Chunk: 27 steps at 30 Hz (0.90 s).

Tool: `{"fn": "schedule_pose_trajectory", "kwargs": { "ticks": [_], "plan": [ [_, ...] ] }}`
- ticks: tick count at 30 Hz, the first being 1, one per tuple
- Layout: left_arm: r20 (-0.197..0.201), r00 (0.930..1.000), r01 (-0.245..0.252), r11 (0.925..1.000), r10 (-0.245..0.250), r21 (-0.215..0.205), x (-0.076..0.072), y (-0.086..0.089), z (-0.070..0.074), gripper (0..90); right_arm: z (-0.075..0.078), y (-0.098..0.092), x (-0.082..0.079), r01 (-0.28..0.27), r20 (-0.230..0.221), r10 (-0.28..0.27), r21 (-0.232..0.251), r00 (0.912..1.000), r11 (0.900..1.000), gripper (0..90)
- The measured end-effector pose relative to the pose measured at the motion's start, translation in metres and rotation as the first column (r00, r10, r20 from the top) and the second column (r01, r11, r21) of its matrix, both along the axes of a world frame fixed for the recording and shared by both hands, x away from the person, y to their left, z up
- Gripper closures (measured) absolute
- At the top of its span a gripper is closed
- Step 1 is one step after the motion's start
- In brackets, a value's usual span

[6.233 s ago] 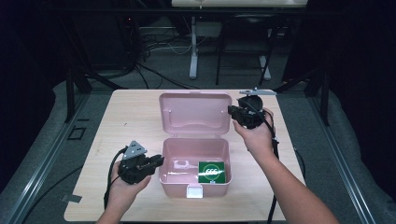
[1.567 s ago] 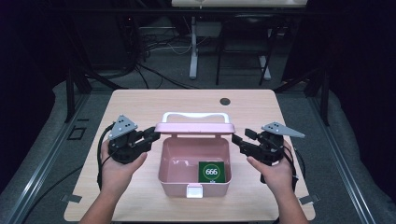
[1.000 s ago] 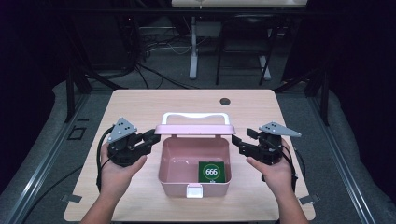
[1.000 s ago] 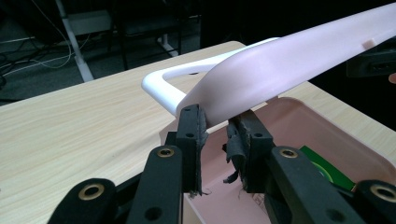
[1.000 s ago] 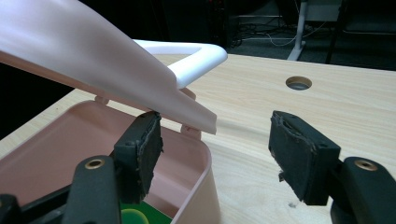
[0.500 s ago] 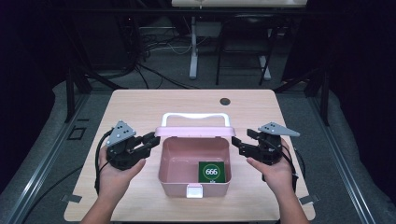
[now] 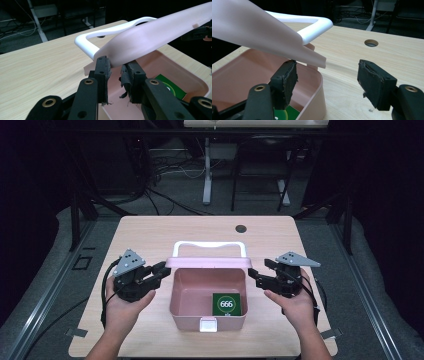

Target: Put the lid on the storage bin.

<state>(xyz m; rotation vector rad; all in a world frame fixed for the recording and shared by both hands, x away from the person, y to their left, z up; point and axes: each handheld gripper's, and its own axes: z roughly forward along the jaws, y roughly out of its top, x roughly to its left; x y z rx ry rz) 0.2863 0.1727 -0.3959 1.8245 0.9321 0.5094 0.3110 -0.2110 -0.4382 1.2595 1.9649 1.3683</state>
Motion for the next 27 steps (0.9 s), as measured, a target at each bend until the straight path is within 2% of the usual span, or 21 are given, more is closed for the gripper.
{"fn": "schedule_pose_trajectory", "kwargs": {
  "ticks": [1,5,8,11,12,17,27],
  "plan": [
    [0.0,1.0,0.0,1.0,0.0,-0.001,0.0,0.0,0.0,74.1,-0.001,0.001,0.0,0.005,0.011,-0.005,0.009,0.9999,1.0,32.1],
    [0.002,1.0,-0.002,1.0,0.002,-0.003,0.0,0.0,0.001,74.1,-0.002,-0.001,0.001,0.002,-0.006,-0.002,0.002,1.0,1.0,33.5],
    [0.0,1.0,-0.002,1.0,0.002,-0.005,0.001,0.0,0.001,74.0,-0.004,-0.004,0.002,0.029,-0.008,-0.029,-0.029,0.9995,0.999,36.0],
    [0.004,1.0,-0.001,1.0,0.001,-0.001,0.0,-0.001,0.0,74.0,-0.005,-0.009,0.003,0.041,-0.025,-0.041,-0.023,0.9988,0.999,36.1],
    [0.003,1.0,0.0,1.0,0.0,-0.001,-0.001,-0.001,0.0,74.0,-0.006,-0.009,0.004,0.049,-0.012,-0.049,-0.011,0.9987,0.999,36.2],
    [0.0,1.0,0.005,1.0,-0.005,-0.004,-0.003,0.0,-0.002,73.4,-0.005,-0.012,0.004,0.056,-0.027,-0.056,-0.013,0.9981,0.998,36.2],
    [0.003,0.9998,0.017,0.9998,-0.017,0.001,-0.013,0.003,-0.006,73.3,-0.008,-0.013,0.006,0.067,-0.024,-0.067,-0.009,0.9975,0.998,36.2]
  ]
}}
